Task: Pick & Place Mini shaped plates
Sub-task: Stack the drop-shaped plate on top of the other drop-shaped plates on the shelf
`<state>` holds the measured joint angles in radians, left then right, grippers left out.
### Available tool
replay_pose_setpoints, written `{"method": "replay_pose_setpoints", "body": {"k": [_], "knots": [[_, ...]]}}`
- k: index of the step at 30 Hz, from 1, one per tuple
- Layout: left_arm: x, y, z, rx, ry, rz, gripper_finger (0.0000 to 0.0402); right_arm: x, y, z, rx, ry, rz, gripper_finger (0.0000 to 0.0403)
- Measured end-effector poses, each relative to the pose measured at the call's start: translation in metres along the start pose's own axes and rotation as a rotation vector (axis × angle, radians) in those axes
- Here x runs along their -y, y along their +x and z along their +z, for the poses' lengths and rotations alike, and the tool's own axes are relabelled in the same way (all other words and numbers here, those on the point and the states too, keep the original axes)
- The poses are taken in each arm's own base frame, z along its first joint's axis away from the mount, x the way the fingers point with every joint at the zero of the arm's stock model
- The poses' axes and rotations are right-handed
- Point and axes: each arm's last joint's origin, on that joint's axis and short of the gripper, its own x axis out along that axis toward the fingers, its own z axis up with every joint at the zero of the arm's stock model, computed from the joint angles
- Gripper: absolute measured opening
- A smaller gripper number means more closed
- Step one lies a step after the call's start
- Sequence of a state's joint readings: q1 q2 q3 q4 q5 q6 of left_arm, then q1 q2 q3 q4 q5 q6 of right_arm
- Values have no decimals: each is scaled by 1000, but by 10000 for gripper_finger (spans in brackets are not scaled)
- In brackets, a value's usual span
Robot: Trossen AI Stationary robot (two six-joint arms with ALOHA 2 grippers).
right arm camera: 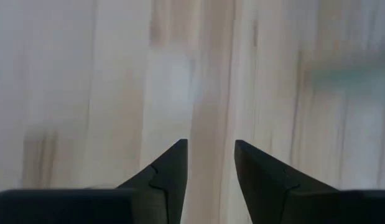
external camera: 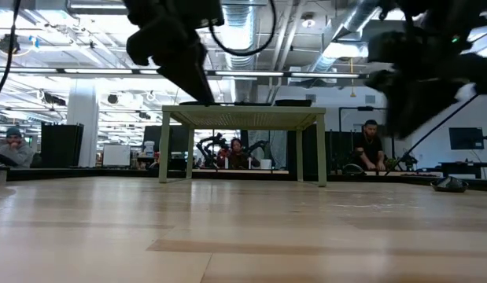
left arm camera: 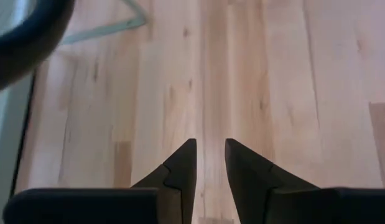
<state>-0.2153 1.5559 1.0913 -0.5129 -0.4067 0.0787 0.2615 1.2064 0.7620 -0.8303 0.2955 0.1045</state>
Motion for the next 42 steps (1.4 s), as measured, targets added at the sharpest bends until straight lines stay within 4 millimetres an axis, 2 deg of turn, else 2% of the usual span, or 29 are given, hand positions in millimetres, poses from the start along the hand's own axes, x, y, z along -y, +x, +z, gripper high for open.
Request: {"method": "replay_pose_setpoints", "body": {"k": [4, 7, 17, 22, 26, 30, 36, 39, 42], "knots": [[-6, -14, -12, 22, -112, 21, 86, 5, -15, -18, -265, 43, -4, 127], [-10, -27, -22, 59, -201, 22, 86, 7, -15, -32, -402, 25, -3, 127], [-18, -53, -61, 164, -287, 17, 86, 17, 12, -52, -483, 155, 3, 127], [-18, -56, -78, 197, -327, 13, 86, 23, 21, -51, -528, 210, 5, 127], [-17, -55, -85, 241, -346, 10, 86, 25, 37, -46, -565, 296, 21, 127], [-16, -54, -86, 252, -349, 0, 86, 24, 56, -45, -658, 284, -26, 127], [-17, -54, -85, 263, -353, -1, 86, 34, 78, -51, -837, 297, -88, 127], [-17, -54, -84, 271, -356, -1, 86, 38, 86, -51, -888, 312, -92, 127], [-17, -54, -84, 272, -357, -2, 86, 42, 87, -42, -890, 276, -70, 127]]}}
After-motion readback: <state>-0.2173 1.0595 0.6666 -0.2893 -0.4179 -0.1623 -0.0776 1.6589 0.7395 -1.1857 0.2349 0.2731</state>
